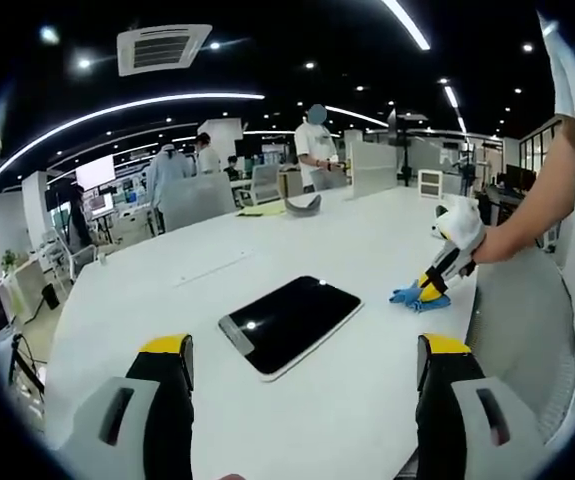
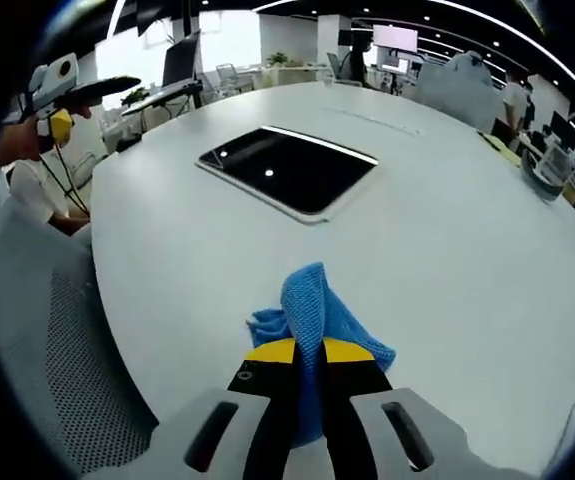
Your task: Wipe the mirror surface with the cleaning cloth until all visible marks leave the cleaned area.
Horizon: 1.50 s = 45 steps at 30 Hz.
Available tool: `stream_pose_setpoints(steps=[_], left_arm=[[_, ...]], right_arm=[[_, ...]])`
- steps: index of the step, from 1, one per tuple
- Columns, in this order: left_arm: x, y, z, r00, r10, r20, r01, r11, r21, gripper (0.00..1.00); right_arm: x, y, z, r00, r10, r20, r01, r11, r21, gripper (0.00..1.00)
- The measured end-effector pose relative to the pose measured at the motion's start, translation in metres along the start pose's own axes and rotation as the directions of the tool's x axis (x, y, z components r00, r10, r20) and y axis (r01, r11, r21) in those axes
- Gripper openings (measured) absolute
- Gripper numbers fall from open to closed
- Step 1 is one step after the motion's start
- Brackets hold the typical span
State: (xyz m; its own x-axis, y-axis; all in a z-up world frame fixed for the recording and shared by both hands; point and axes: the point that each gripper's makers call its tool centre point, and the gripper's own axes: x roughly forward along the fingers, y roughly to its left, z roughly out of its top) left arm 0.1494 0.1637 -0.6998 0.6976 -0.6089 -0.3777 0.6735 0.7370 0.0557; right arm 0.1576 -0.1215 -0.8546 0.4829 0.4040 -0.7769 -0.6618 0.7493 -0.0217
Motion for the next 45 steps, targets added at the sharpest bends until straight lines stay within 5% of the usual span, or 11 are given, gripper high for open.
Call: stream_pose_setpoints(steps=[16, 42, 45], left_arm=[[-0.002, 0.001, -0.001, 1.0, 0.002, 0.006, -0.002, 1.0, 0.0, 0.93], [-0.002, 0.001, -0.002, 1.0, 0.005, 0.001, -0.005, 1.0, -0.004, 0.93], [-0.003, 0.002, -0.002, 1.0, 0.008, 0.004, -0.008, 1.0, -0.007, 0.94]], right_arm=[[-0.002, 0.0, 0.0, 1.0, -0.019, 0.023, 0.02, 0.999, -0.033, 0.08], [-0.002, 0.004, -0.001, 0.997, 0.003, 0.076, -0.003, 1.0, -0.005, 0.46], [-0.005, 0.006, 0.007, 0.996, 0.002, 0.092, 0.0, 1.0, -0.013, 0.58]])
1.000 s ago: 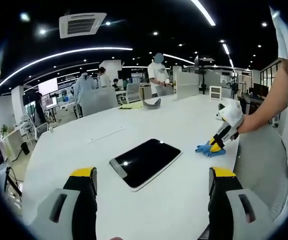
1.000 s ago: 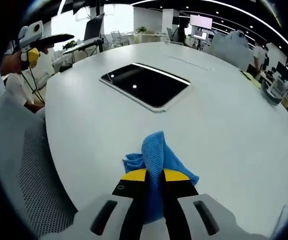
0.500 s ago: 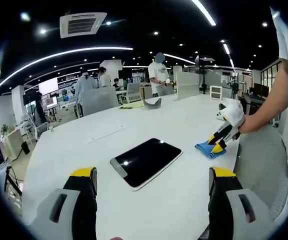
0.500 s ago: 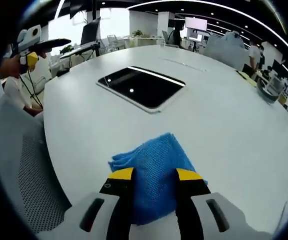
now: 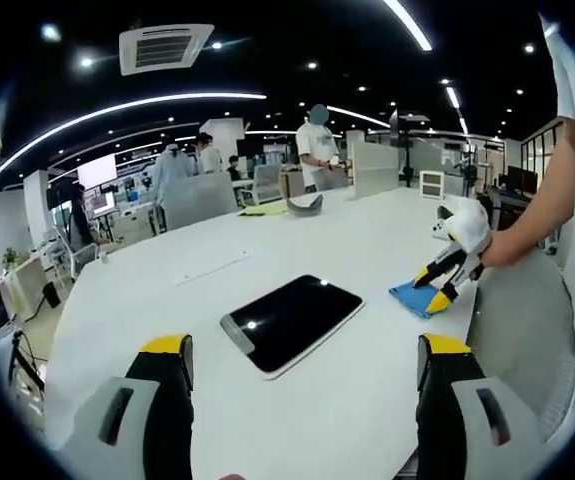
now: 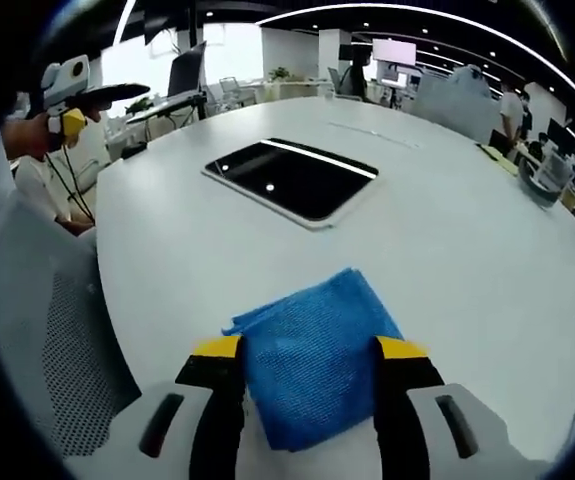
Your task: Wipe the mirror surface with the cleaning cloth until all visible marks leave the cleaned area.
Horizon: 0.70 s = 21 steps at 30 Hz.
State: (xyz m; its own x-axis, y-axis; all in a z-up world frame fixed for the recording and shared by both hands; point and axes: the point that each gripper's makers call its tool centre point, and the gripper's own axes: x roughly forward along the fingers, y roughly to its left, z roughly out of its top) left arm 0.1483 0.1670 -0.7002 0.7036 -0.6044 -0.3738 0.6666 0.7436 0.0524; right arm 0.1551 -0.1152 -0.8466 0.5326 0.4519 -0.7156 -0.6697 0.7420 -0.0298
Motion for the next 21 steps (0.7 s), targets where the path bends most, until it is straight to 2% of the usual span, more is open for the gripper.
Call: stream_pose_setpoints(steps=[8, 11, 21], left_arm=[[0.0, 0.001, 0.0, 1.0, 0.002, 0.005, -0.002, 1.0, -0.005, 0.95], [0.0, 0.0, 0.0, 1.0, 0.001, 0.0, -0.001, 1.0, -0.008, 0.96], [-0.002, 0.0, 0.002, 1.0, -0.004, 0.007, 0.004, 1.0, -0.007, 0.99]], right_arm=[[-0.012, 0.007, 0.045, 0.991, 0.024, 0.128, -0.03, 0.998, 0.048, 0.6], [-0.016, 0.011, 0.064, 0.983, 0.033, 0.181, -0.041, 0.998, 0.045, 0.65], [-0.031, 0.027, 0.112, 0.957, 0.057, 0.284, -0.069, 0.997, 0.032, 0.79]])
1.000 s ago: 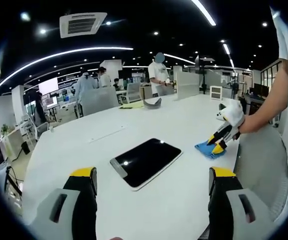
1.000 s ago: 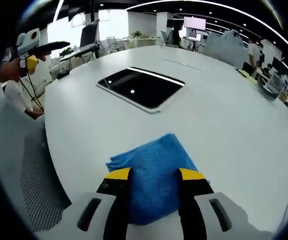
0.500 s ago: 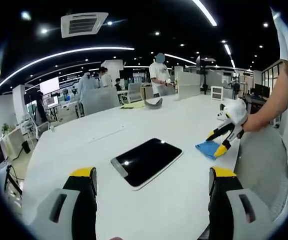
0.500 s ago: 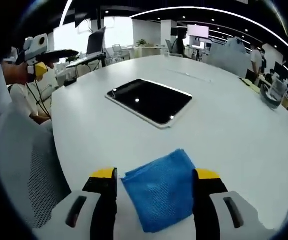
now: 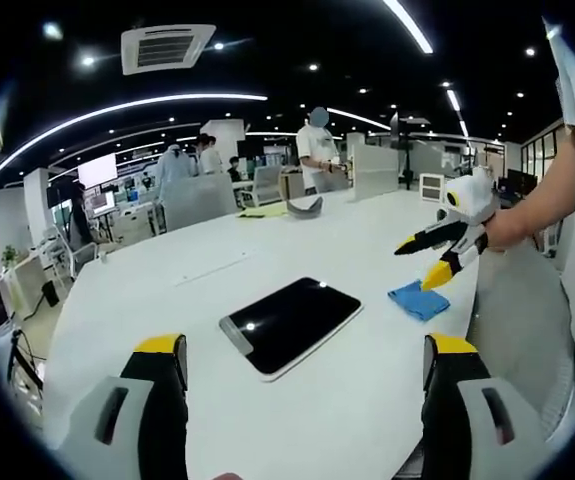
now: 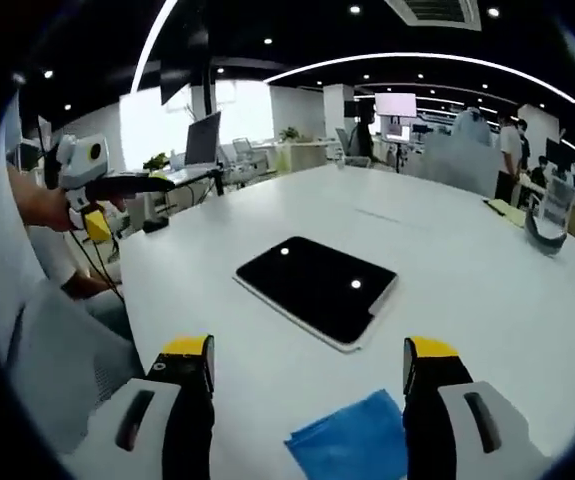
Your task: Wipe the mirror surface with the cleaning cloth until all visible marks leave the cleaned area.
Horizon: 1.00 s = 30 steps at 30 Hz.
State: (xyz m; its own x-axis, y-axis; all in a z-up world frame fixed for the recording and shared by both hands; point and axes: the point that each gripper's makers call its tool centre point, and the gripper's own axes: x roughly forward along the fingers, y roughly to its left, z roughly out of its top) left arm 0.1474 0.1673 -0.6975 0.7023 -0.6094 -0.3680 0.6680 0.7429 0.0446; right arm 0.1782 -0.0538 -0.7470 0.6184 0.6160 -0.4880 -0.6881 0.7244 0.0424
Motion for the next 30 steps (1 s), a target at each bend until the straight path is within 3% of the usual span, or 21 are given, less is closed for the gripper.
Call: stream_pose_setpoints(steps=[6, 11, 19, 30], left_arm=[[-0.001, 0.001, 0.001, 1.0, 0.006, 0.003, -0.006, 1.0, 0.001, 0.99], [-0.003, 0.001, 0.003, 1.0, 0.006, 0.009, -0.006, 1.0, -0.001, 0.99], [-0.004, 0.005, 0.005, 1.0, 0.015, 0.007, -0.015, 1.0, -0.006, 0.99], [-0.004, 0.009, 0.009, 1.0, 0.029, 0.004, -0.029, 1.0, 0.001, 0.99]], right_arm=[[-0.003, 0.001, 0.012, 1.0, -0.012, 0.009, 0.012, 1.0, 0.023, 0.94], [-0.007, -0.001, 0.017, 0.999, -0.033, -0.005, 0.033, 0.998, 0.046, 1.0], [-0.012, 0.012, 0.037, 1.0, 0.009, 0.022, -0.011, 0.998, 0.058, 1.0], [-0.009, 0.013, 0.03, 1.0, 0.024, -0.007, -0.024, 0.998, 0.066, 1.0]])
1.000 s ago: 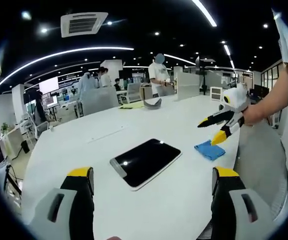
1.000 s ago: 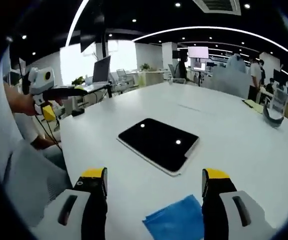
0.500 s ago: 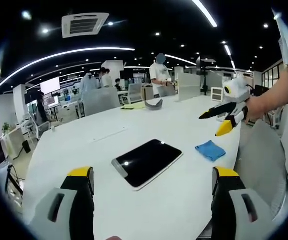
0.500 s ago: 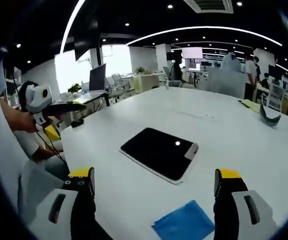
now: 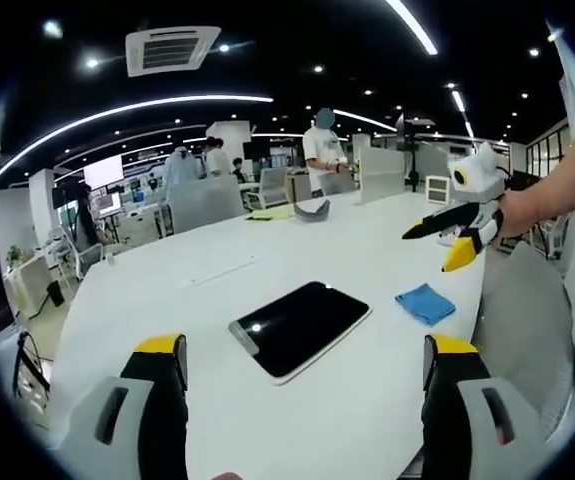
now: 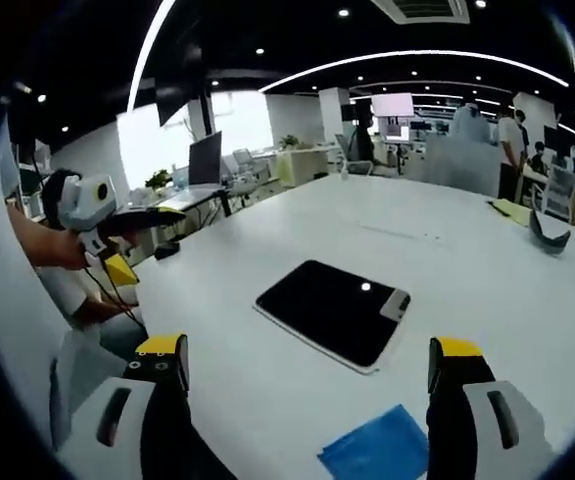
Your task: Wipe the mirror surface with the cleaning cloth until all visible marks leave the cleaned area.
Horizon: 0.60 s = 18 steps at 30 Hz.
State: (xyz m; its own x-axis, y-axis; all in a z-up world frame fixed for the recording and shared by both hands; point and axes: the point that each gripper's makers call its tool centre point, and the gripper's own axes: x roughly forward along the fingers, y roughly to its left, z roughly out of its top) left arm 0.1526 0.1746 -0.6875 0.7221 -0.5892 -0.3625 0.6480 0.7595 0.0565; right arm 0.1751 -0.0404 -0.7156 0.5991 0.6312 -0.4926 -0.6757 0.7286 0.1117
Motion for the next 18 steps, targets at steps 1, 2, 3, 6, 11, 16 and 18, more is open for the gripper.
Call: stream_pose_setpoints(steps=[1, 2, 3, 6, 11, 16, 18], left_arm=[[-0.0003, 0.0001, -0.0001, 1.0, 0.0, 0.0, 0.0, 1.0, 0.001, 0.99], [-0.0005, 0.0, -0.0007, 1.0, 0.0, -0.003, 0.0, 1.0, -0.003, 0.99], [-0.0006, 0.0002, -0.001, 1.0, 0.002, -0.004, -0.002, 1.0, -0.002, 0.99], [-0.0004, -0.0009, -0.003, 1.0, -0.001, -0.011, 0.001, 1.0, -0.004, 0.99], [-0.0012, -0.0021, -0.0035, 1.0, 0.002, -0.014, -0.002, 1.0, -0.006, 0.99], [-0.0014, -0.0023, -0.0029, 1.0, 0.002, -0.012, -0.002, 1.0, -0.006, 0.99], [-0.0013, -0.003, -0.0027, 1.0, 0.0, -0.012, 0.0, 1.0, -0.004, 0.99]], right_arm=[[-0.0002, -0.0006, 0.0003, 1.0, 0.0, 0.001, 0.0, 1.0, 0.005, 1.0], [-0.0005, -0.0015, 0.0017, 1.0, -0.003, 0.008, 0.002, 1.0, 0.006, 1.0], [-0.0008, -0.0016, 0.0027, 1.0, -0.003, 0.011, 0.003, 1.0, 0.005, 1.0], [-0.0003, -0.0024, 0.0041, 1.0, -0.005, 0.014, 0.005, 1.0, 0.001, 1.0], [-0.0003, -0.0022, 0.0015, 1.0, -0.004, 0.008, 0.004, 1.0, 0.008, 1.0], [-0.0012, -0.0027, 0.0009, 1.0, -0.005, 0.009, 0.004, 1.0, 0.007, 1.0], [-0.0018, -0.0037, 0.0018, 1.0, -0.008, 0.011, 0.008, 1.0, 0.008, 1.0]])
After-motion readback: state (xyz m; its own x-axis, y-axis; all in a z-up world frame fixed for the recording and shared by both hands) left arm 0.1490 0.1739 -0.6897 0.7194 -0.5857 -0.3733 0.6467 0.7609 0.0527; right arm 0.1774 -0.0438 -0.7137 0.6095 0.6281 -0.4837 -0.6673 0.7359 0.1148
